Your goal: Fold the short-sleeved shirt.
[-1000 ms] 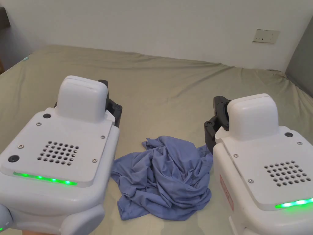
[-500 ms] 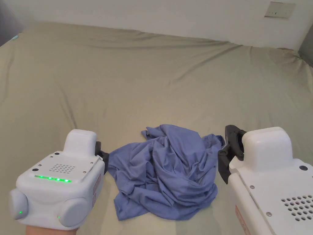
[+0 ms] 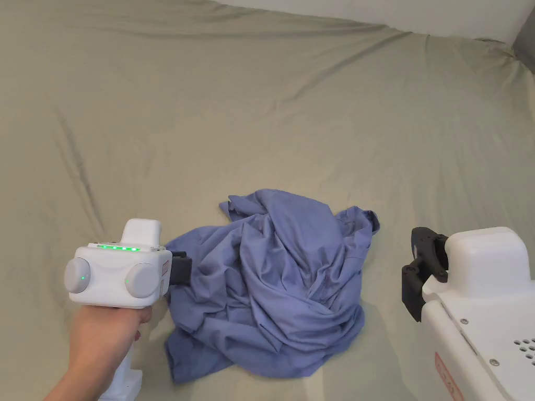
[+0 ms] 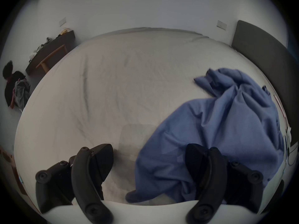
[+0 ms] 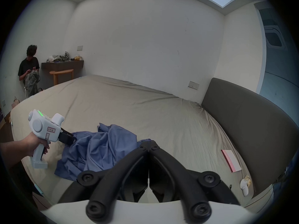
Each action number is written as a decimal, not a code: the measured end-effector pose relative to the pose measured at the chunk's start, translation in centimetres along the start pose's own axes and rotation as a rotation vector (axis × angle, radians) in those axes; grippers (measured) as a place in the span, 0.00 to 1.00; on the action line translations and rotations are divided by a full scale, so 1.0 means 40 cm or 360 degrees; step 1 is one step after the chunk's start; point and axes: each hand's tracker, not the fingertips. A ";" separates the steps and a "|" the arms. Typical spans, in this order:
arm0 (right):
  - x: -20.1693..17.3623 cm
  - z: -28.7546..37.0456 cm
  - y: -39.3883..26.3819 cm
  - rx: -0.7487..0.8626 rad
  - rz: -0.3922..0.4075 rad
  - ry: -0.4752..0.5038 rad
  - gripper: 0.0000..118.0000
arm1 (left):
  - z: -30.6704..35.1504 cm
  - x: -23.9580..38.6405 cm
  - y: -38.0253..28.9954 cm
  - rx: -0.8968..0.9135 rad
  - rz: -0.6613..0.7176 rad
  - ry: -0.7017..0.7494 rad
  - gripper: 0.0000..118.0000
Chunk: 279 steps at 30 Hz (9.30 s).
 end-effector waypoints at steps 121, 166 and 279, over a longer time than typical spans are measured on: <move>0.272 -0.431 0.650 0.0420 0.0328 -0.0149 0.08 | 0.570 -0.173 0.782 0.1204 -0.0633 0.0462 0.00; 0.023 0.098 -0.371 -0.1089 0.0603 0.0686 0.58 | 0.480 -0.148 -0.503 -0.0133 -0.1046 -0.0040 0.36; 0.419 0.360 0.457 0.0630 -0.0200 -0.0193 0.03 | 1.134 -0.282 0.257 0.1600 -0.0128 0.0475 0.00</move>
